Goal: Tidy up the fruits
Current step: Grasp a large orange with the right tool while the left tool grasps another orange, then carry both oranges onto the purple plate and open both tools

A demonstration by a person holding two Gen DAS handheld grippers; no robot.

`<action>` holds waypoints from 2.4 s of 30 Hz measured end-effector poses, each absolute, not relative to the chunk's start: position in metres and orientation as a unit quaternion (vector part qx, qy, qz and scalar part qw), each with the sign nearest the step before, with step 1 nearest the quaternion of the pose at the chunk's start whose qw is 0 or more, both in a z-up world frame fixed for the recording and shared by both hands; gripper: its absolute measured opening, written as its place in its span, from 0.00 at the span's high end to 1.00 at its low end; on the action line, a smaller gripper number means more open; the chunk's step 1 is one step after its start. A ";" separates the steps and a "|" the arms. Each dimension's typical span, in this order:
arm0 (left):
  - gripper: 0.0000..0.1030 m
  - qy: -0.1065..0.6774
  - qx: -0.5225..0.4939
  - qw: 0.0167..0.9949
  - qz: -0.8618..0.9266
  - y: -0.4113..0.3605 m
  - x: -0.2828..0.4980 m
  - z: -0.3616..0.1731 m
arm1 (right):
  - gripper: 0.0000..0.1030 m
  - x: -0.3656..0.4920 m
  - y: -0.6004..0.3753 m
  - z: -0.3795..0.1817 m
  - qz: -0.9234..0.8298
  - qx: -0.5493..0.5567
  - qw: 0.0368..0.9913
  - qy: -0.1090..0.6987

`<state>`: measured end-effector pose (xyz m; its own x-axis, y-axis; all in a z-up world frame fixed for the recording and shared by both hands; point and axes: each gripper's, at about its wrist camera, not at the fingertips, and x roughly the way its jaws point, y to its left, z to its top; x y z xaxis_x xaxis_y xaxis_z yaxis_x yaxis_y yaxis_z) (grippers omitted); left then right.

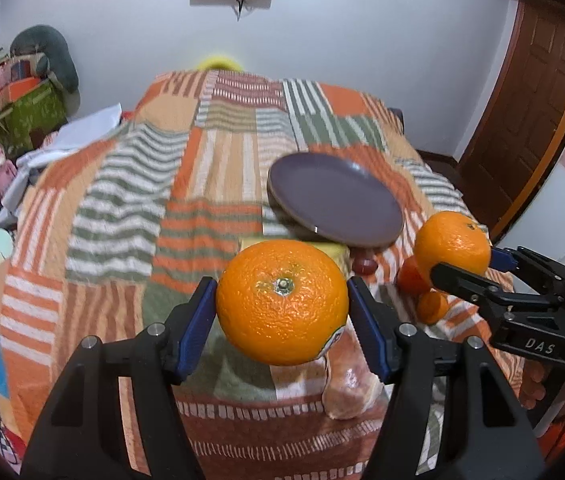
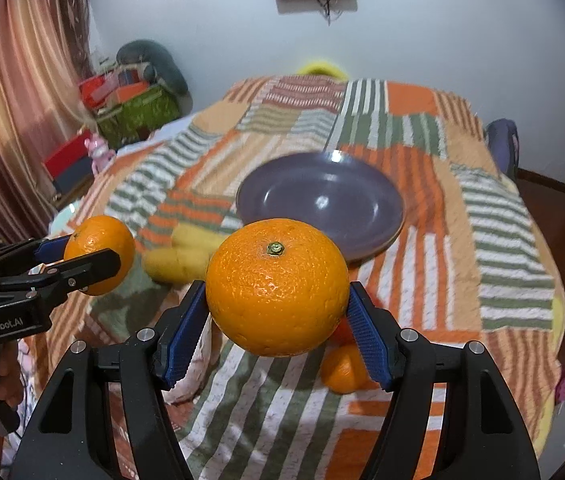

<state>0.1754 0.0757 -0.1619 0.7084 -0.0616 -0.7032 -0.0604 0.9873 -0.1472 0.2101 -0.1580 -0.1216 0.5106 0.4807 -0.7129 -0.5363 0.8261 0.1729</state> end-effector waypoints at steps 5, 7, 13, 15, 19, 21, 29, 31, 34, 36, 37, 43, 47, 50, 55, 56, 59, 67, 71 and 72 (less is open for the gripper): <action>0.37 0.362 -0.075 0.929 0.003 0.077 0.185 -0.143 | 0.36 0.219 -0.167 -0.104 0.281 -0.031 0.883 0.374; 0.37 0.355 -0.076 0.932 0.003 0.078 0.191 -0.136 | 0.36 0.224 -0.171 -0.099 0.275 -0.032 0.889 0.366; 0.37 0.338 -0.070 0.938 0.006 0.078 0.212 -0.121 | 0.36 0.242 -0.179 -0.091 0.261 -0.026 0.900 0.348; 0.37 0.334 -0.068 0.940 0.006 0.078 0.220 -0.118 | 0.36 0.249 -0.181 -0.090 0.258 -0.025 0.903 0.343; 0.37 0.332 -0.065 0.941 0.005 0.077 0.241 -0.117 | 0.36 0.260 -0.183 -0.089 0.251 -0.025 0.908 0.335; 0.37 0.333 -0.066 0.941 0.004 0.076 0.250 -0.117 | 0.36 0.268 -0.182 -0.089 0.250 -0.025 0.909 0.331; 0.37 0.342 -0.052 0.938 0.005 0.072 0.291 -0.127 | 0.36 0.301 -0.176 -0.096 0.246 -0.031 0.911 0.329; 0.37 0.345 -0.051 0.937 0.004 0.071 0.301 -0.131 | 0.36 0.309 -0.174 -0.101 0.246 -0.033 0.910 0.331; 0.37 0.350 -0.055 0.935 -0.004 0.072 0.314 -0.138 | 0.36 0.319 -0.168 -0.111 0.245 -0.041 0.908 0.337; 0.37 0.358 -0.055 0.932 -0.008 0.072 0.325 -0.144 | 0.36 0.326 -0.166 -0.117 0.247 -0.043 0.905 0.343; 0.37 0.361 -0.051 0.931 -0.008 0.072 0.331 -0.147 | 0.36 0.330 -0.165 -0.120 0.248 -0.044 0.903 0.347; 0.37 0.392 -0.047 0.919 -0.016 0.069 0.365 -0.169 | 0.36 0.352 -0.153 -0.140 0.247 -0.066 0.895 0.365; 0.37 0.420 -0.044 0.906 -0.014 0.068 0.385 -0.188 | 0.36 0.365 -0.147 -0.155 0.248 -0.074 0.886 0.385; 0.37 0.439 -0.045 0.897 -0.017 0.069 0.397 -0.201 | 0.36 0.373 -0.144 -0.165 0.248 -0.080 0.879 0.399; 0.37 0.465 -0.044 0.884 -0.024 0.068 0.411 -0.217 | 0.36 0.383 -0.138 -0.178 0.262 -0.081 0.862 0.426; 0.37 0.466 -0.043 0.884 -0.025 0.067 0.412 -0.218 | 0.36 0.385 -0.137 -0.181 0.265 -0.084 0.859 0.430; 0.37 0.468 -0.031 0.882 -0.029 0.063 0.416 -0.218 | 0.36 0.386 -0.133 -0.186 0.266 -0.098 0.855 0.434; 0.33 0.468 -0.031 0.882 -0.031 0.060 0.416 -0.216 | 0.35 0.383 -0.128 -0.187 0.266 -0.133 0.852 0.432; 0.27 0.446 -0.032 0.894 -0.028 0.060 0.408 -0.199 | 0.27 0.380 -0.132 -0.178 0.272 -0.118 0.856 0.424; 0.27 0.441 -0.030 0.897 -0.028 0.059 0.404 -0.193 | 0.27 0.378 -0.134 -0.175 0.273 -0.115 0.857 0.422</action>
